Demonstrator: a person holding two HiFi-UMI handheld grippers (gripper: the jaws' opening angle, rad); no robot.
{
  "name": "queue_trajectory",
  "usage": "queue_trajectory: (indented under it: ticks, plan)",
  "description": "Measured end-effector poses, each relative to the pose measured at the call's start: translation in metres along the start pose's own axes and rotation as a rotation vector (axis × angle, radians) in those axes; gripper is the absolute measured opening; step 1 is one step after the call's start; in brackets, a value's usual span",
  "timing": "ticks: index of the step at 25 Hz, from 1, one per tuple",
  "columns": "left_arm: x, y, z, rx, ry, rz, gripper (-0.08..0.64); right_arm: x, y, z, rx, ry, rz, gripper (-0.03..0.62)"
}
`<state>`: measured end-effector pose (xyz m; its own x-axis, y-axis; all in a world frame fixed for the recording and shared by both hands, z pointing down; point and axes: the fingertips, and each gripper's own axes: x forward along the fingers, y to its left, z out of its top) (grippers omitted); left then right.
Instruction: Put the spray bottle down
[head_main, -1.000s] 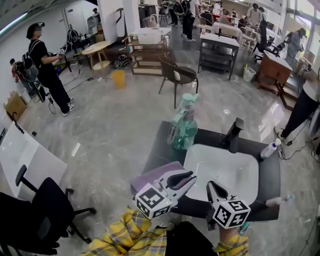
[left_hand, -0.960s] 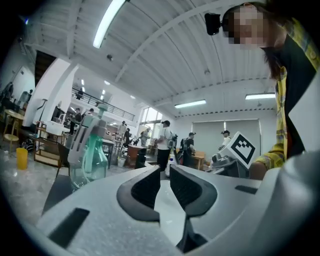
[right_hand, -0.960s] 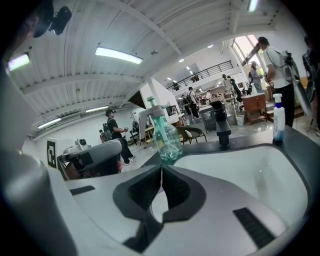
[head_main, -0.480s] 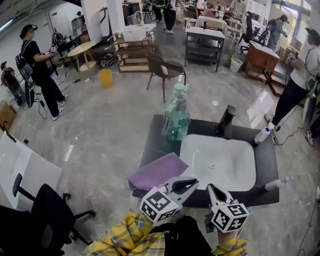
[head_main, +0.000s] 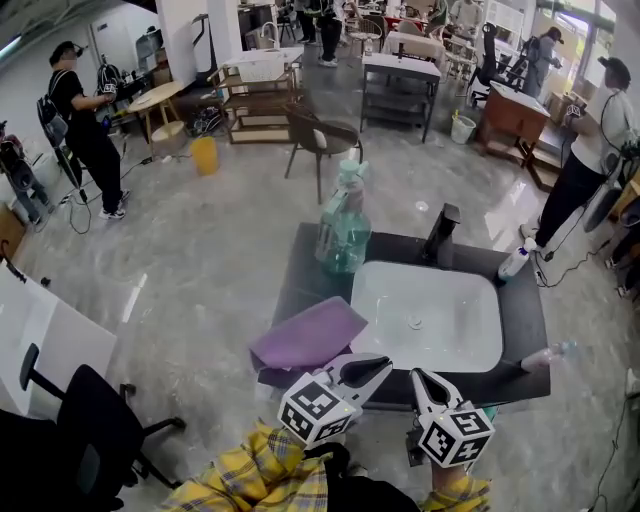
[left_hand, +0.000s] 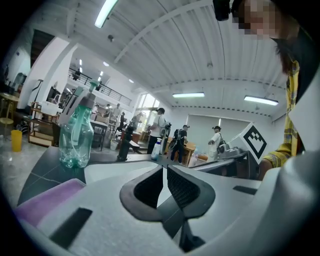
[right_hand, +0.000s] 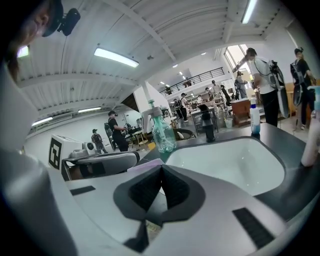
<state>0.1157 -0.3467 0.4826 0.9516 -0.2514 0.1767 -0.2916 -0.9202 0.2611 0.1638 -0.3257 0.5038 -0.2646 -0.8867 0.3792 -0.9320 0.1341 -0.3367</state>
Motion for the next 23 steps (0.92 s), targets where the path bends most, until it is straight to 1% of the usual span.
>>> queue_trajectory:
  ticks: [10,15,18,23]
  plan:
    - [-0.008,-0.051,-0.02,-0.019,0.015,0.031,0.028,-0.06,-0.002,-0.024,0.027,-0.022,-0.012,0.005]
    - [-0.008,-0.075,-0.021,-0.004,0.015,0.033,0.029,-0.08,0.001,-0.023,-0.005,-0.043,0.003,0.005]
    - [-0.014,-0.087,-0.015,-0.012,0.012,0.05,0.029,-0.094,0.003,-0.022,0.01,-0.042,0.014,0.005]
    - [-0.024,-0.094,0.01,-0.021,0.031,0.074,0.028,-0.107,0.015,0.0,0.034,-0.034,0.036,0.005]
